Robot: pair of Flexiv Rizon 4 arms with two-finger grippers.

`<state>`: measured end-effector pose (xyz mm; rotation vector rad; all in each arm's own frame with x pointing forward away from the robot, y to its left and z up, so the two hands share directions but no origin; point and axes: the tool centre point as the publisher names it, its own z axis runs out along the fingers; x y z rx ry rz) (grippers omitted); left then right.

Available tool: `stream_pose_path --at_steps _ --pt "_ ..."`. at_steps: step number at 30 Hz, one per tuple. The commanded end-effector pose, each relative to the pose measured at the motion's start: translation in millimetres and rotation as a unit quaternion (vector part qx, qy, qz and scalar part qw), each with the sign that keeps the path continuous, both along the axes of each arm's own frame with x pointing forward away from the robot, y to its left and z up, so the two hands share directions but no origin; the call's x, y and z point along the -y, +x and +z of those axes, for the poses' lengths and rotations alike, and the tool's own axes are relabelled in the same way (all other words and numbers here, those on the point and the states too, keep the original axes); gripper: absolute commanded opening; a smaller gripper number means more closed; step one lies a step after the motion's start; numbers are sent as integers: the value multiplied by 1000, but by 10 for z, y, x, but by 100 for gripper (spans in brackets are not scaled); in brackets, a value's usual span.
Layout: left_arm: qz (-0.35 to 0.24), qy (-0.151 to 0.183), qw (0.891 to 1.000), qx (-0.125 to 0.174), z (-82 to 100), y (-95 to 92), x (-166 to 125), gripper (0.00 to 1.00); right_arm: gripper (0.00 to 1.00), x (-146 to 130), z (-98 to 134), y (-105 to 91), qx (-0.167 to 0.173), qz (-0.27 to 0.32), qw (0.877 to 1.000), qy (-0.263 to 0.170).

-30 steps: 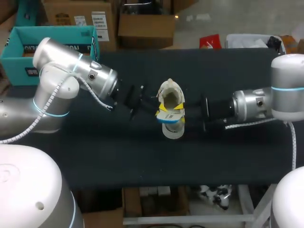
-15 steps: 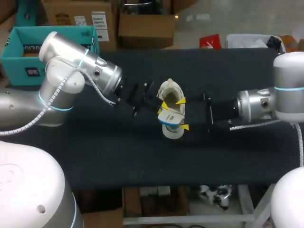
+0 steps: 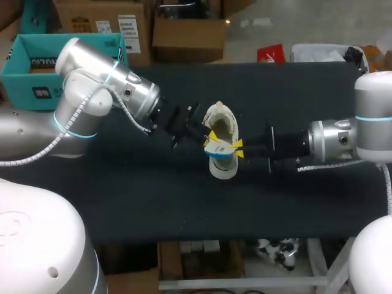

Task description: Open the shoe tongue, take the insole out of the shoe, put the insole back into the shoe, and pack the shoe into the shoebox

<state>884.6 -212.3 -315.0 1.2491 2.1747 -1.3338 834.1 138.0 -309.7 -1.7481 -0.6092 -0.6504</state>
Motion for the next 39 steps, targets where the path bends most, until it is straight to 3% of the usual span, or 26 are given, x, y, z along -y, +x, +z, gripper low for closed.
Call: stream_pose_path --at_steps 1,12,26,39 --pt "-4 0 1000 -1 -39 21 18 0 0 -22 -26 32 3 2 1000 3" --pt "-2 4 1000 -7 -109 155 10 0 0 -75 -92 179 32 3 999 -32" --pt "-8 14 999 -36 -183 487 101 0 0 -11 -271 409 45 -3 998 -47" --pt "-18 28 999 -33 -215 381 39 2 0 82 -341 524 52 -7 998 -42"
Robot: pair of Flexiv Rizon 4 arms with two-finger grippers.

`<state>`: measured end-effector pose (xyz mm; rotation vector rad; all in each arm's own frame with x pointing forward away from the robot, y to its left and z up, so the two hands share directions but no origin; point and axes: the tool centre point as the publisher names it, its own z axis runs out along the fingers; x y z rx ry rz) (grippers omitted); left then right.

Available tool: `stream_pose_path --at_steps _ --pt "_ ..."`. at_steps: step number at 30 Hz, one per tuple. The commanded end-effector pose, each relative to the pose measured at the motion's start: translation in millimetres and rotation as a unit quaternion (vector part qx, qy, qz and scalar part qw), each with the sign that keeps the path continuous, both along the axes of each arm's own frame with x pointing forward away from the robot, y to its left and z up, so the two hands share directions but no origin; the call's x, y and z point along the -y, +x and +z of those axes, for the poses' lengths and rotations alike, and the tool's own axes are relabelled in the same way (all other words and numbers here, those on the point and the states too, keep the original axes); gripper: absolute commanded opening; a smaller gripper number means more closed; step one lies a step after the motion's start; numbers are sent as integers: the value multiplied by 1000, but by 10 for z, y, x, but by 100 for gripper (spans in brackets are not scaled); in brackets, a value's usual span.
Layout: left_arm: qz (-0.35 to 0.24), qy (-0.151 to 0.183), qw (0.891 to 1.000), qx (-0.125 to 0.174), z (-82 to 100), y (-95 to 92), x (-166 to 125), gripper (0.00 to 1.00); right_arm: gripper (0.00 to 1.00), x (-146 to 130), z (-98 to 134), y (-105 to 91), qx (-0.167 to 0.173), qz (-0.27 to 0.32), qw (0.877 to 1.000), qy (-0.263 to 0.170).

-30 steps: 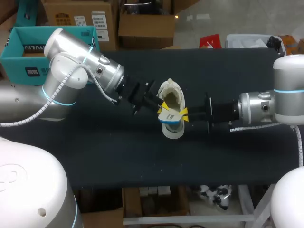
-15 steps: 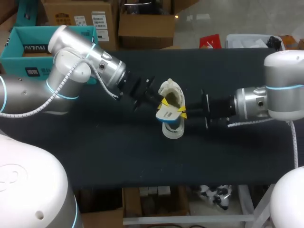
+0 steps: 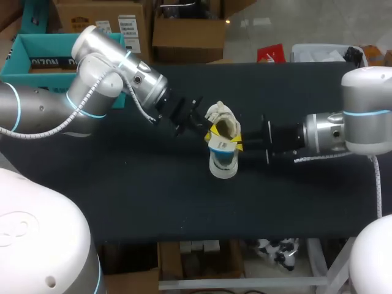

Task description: Open the shoe tongue, take the insole out of the shoe, put the insole back into the shoe, and pack the shoe into the shoebox

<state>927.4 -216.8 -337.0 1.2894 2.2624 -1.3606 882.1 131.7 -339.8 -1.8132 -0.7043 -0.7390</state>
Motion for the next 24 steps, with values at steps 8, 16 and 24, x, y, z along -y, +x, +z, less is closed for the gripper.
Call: stream_pose_path --at_steps 8,16,24 --pt "-8 -27 999 17 117 -271 -117 50 0 51 -54 42 2 0 1000 1" --pt "-22 -37 998 40 181 -530 -141 35 0 76 -57 31 3 -3 1000 1" --pt "-25 -37 998 51 184 -575 -78 0 0 57 -64 2 0 -1 1000 3"
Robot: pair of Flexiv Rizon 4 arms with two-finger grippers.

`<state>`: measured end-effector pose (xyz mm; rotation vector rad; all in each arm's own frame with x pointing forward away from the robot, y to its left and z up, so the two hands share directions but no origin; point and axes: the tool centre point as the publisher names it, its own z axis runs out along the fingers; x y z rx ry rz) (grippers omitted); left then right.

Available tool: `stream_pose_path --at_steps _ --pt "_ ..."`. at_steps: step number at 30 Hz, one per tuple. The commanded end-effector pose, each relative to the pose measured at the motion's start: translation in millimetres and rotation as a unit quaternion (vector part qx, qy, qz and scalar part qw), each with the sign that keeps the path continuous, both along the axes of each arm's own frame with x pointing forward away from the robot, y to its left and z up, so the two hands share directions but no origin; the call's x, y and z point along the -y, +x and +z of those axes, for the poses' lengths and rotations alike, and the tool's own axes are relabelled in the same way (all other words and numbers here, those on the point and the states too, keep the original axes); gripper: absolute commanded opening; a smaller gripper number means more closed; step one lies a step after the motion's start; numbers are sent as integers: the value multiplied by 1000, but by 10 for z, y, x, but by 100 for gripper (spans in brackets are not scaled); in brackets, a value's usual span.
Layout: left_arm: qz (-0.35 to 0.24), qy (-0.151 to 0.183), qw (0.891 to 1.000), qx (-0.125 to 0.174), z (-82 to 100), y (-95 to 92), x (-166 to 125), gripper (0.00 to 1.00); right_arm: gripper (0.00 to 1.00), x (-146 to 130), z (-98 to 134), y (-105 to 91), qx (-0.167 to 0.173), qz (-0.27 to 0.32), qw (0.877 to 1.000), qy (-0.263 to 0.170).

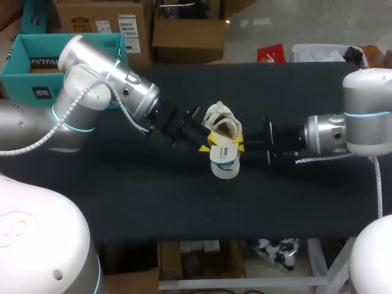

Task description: Open the shoe tongue, take the insole out of the shoe, put the insole back into the shoe, and pack the shoe into the shoebox

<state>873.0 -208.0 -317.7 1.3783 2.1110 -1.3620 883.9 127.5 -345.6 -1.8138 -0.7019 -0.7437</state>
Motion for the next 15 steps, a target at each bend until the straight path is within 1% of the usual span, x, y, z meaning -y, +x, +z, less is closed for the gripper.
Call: stream_pose_path --at_steps 1,3,4,5,6,9,10,12,13,15 --pt "8 -1 1000 6 -8 -32 9 0 0 15 -4 -25 -1 2 1000 3" --pt "12 1 1000 6 -10 -20 11 0 0 16 9 -50 0 3 1000 4" --pt "13 1 1000 5 -13 -10 11 0 16 18 19 -66 0 2 1000 4" --pt "14 1 1000 3 -18 -1 10 0 29 17 30 -83 1 2 1000 3" --pt "18 2 1000 2 -23 9 10 0 37 17 44 -100 3 1 1000 1" --pt "21 2 1000 -2 -32 38 10 0 56 15 93 -167 6 -3 1000 -6" --pt "23 2 1000 -3 -33 45 8 0 57 14 108 -191 7 -4 1000 -9" --pt "26 2 1000 -4 -31 54 2 0 55 10 142 -241 10 -6 1000 -14" --pt "28 1 1000 -5 -31 58 -1 0 48 3 159 -265 13 -8 1000 -18" --pt "31 1 1000 -5 -33 65 -3 0 28 -10 192 -300 19 -9 1000 -23"
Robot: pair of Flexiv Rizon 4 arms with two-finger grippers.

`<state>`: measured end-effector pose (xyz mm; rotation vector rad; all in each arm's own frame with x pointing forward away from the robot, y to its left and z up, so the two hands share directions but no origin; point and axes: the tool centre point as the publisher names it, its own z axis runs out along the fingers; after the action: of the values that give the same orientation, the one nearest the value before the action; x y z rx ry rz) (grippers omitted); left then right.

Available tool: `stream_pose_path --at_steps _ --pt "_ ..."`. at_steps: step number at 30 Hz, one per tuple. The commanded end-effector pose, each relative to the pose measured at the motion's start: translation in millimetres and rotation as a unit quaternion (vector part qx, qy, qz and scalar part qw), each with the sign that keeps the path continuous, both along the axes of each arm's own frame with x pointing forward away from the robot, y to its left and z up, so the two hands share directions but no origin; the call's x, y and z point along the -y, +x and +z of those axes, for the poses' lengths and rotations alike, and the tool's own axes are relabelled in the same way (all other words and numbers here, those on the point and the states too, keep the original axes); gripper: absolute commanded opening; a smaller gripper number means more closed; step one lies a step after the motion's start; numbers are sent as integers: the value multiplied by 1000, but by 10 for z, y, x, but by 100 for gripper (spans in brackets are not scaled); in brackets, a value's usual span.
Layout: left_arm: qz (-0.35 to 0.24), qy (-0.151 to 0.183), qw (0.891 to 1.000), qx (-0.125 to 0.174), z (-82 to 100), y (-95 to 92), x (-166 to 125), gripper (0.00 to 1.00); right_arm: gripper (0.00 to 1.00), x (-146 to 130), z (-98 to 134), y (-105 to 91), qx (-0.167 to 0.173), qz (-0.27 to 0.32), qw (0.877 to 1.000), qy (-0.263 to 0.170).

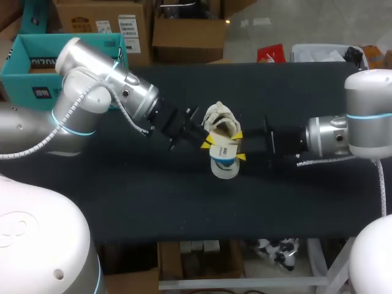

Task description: Open the shoe tongue, take the insole out of the shoe, put the insole back into the shoe, and pack the shoe into the shoebox

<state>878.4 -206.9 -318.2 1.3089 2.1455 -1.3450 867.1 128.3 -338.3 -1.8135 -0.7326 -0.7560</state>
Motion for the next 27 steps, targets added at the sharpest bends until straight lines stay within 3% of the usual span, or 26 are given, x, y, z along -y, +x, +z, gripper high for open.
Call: stream_pose_path --at_steps 1,2,3,14,27 --pt "4 -3 1000 -1 -29 15 9 0 15 -11 130 -140 8 -15 1000 -18" --pt "5 -3 1000 -1 -31 19 10 0 4 -19 135 -145 9 -14 1000 -19" --pt "6 -3 1000 -2 -33 21 12 0 0 -27 137 -146 9 -13 1000 -20" --pt "11 -2 1000 -4 -70 52 76 0 0 -73 48 -55 8 2 1000 -18" --pt "28 3 999 -40 -187 392 82 0 0 -55 -109 201 9 7 999 -30"
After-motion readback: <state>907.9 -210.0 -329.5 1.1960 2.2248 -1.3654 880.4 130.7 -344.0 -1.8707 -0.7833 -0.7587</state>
